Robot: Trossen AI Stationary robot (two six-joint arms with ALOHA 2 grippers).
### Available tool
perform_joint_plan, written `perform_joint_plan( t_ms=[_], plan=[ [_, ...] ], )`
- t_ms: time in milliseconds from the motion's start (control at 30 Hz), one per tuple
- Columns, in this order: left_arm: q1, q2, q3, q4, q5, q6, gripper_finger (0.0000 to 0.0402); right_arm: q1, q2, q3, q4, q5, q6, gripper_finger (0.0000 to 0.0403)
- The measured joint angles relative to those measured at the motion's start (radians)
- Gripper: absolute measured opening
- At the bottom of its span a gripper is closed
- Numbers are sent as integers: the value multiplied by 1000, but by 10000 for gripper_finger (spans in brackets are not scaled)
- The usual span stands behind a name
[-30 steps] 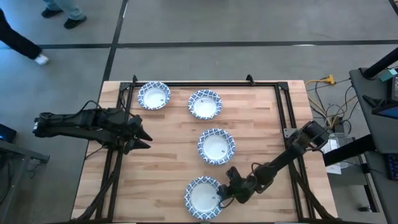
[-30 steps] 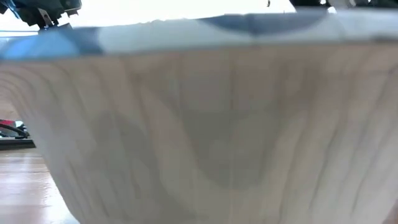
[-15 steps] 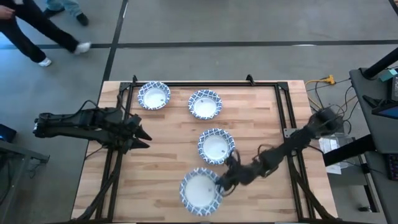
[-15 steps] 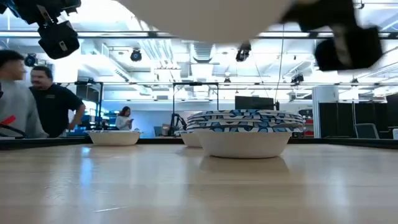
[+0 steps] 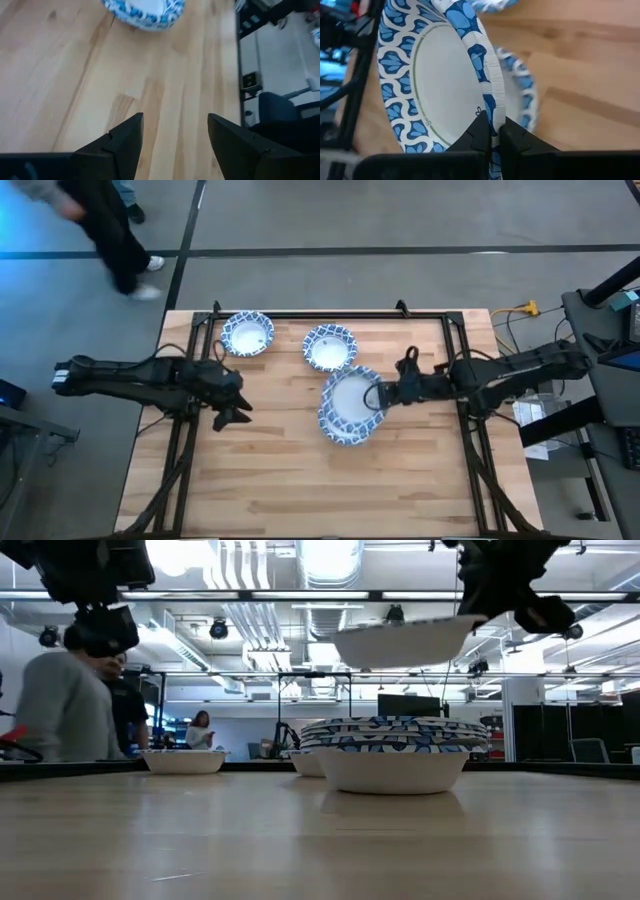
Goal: Nest bowls inside each other
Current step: Stack the blue paper bowl into the blue paper bowl
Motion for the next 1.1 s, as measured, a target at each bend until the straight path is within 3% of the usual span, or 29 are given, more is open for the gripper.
perform_joint_plan(
  t_ms=[267,467,733,1100],
  plan=[
    [0,151,0,3,0,0,205,-56,76,-22,10,-89,-44,12],
    [0,291,1,2,0,0,205,-67,154,-22,28,-92,-81,12],
    [0,504,3,11,0,0,205,-102,245,-22,168,-168,-148,12],
    [1,812,12,142,-3,-6,205,-105,301,-22,165,-189,-182,12]
  ],
)
